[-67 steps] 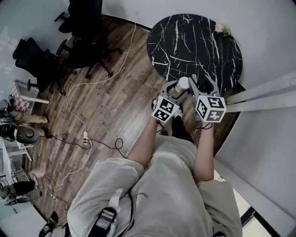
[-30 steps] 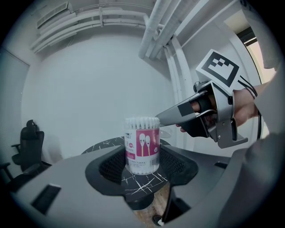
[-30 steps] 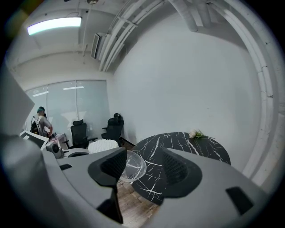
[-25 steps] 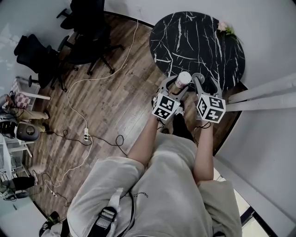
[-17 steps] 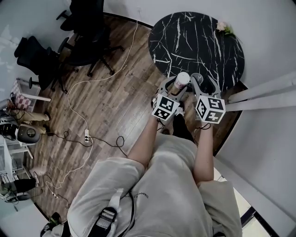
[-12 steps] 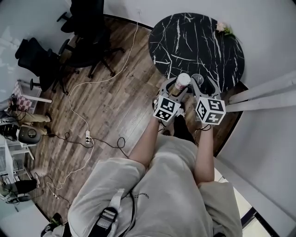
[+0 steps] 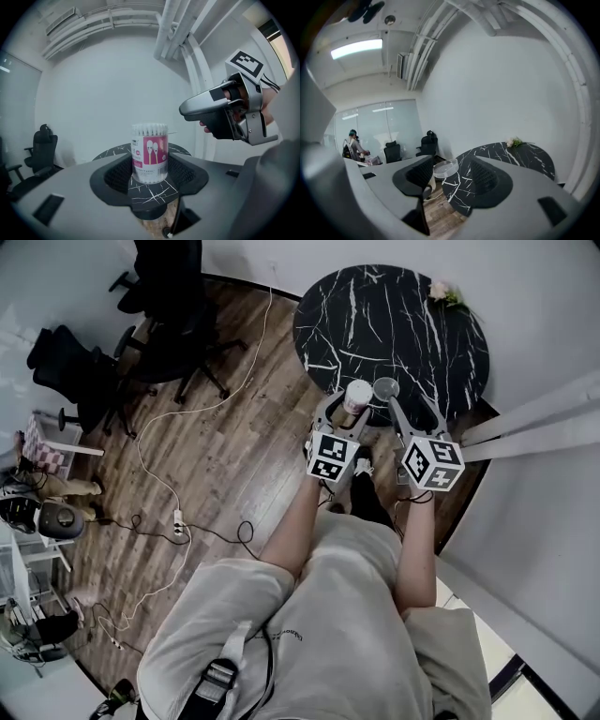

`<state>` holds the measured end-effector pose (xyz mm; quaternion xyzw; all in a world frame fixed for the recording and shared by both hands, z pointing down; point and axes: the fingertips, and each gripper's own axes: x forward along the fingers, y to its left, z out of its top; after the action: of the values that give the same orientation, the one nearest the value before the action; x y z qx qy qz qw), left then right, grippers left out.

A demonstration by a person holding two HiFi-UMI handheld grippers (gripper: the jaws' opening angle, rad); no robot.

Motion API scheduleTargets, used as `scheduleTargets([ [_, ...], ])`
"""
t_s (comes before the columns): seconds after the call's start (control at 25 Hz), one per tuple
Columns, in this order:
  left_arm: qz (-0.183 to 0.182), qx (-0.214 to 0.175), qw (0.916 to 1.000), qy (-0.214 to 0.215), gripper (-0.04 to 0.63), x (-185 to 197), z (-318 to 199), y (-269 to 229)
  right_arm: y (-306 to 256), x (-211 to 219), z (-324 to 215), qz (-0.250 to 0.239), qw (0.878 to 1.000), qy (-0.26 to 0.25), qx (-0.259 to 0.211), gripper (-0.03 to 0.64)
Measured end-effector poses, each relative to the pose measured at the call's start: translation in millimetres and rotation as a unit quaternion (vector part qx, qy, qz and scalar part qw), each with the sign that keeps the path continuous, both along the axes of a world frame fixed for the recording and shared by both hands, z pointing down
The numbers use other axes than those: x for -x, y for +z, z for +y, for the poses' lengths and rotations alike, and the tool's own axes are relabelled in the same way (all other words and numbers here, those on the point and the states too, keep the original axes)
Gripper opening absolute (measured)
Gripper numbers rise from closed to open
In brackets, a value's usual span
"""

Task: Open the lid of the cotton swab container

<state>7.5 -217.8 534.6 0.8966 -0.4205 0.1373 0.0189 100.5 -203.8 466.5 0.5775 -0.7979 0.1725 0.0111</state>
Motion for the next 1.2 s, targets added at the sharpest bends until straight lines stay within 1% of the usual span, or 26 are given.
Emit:
scheduleTargets([
  [0.08, 0.001, -0.003, 1.0, -0.003, 0.245, 2, 0, -3, 2, 3, 3, -0.019, 1.0, -0.007, 0.002, 0.275],
  [0.2, 0.003, -0.006, 0.9999, -0.009, 0.245, 8, 2, -10, 3, 8, 9, -0.024, 1.0, -0.015, 0.006, 0.273],
  [0.4, 0.013, -0.01, 0.9997, -0.02, 0.245, 16, 11, -17, 7, 14, 23, -0.076, 0.997, -0.029, 0.009, 0.273],
  [0.48, 0.014, -0.008, 0.9996, -0.022, 0.245, 18, 15, -16, 12, 15, 27, -0.081, 0.996, -0.03, 0.015, 0.273],
  [0.6, 0.018, -0.006, 0.9992, -0.034, 0.245, 22, 19, -18, 12, 19, 30, -0.067, 0.997, -0.043, 0.02, 0.273],
  [0.8, 0.022, -0.011, 0.9976, -0.065, 0.245, 21, 22, -26, 2, 12, 37, -0.019, 0.998, -0.066, 0.005, 0.273],
  [0.96, 0.029, -0.005, 0.9958, -0.086, 0.245, 17, 33, -34, -7, -3, 48, -0.006, 0.997, -0.078, 0.002, 0.273],
  [1.08, 0.028, -0.005, 0.9955, -0.09, 0.245, 5, 46, -39, -14, -12, 59, -0.007, 0.995, -0.094, -0.008, 0.271],
  [1.12, 0.026, -0.007, 0.9957, -0.089, 0.245, 1, 50, -39, -17, -14, 63, -0.017, 0.995, -0.099, -0.017, 0.254],
  [1.2, 0.022, -0.008, 0.996, -0.086, 0.245, -5, 61, -39, -22, -17, 76, -0.045, 0.993, -0.105, -0.035, 0.133],
])
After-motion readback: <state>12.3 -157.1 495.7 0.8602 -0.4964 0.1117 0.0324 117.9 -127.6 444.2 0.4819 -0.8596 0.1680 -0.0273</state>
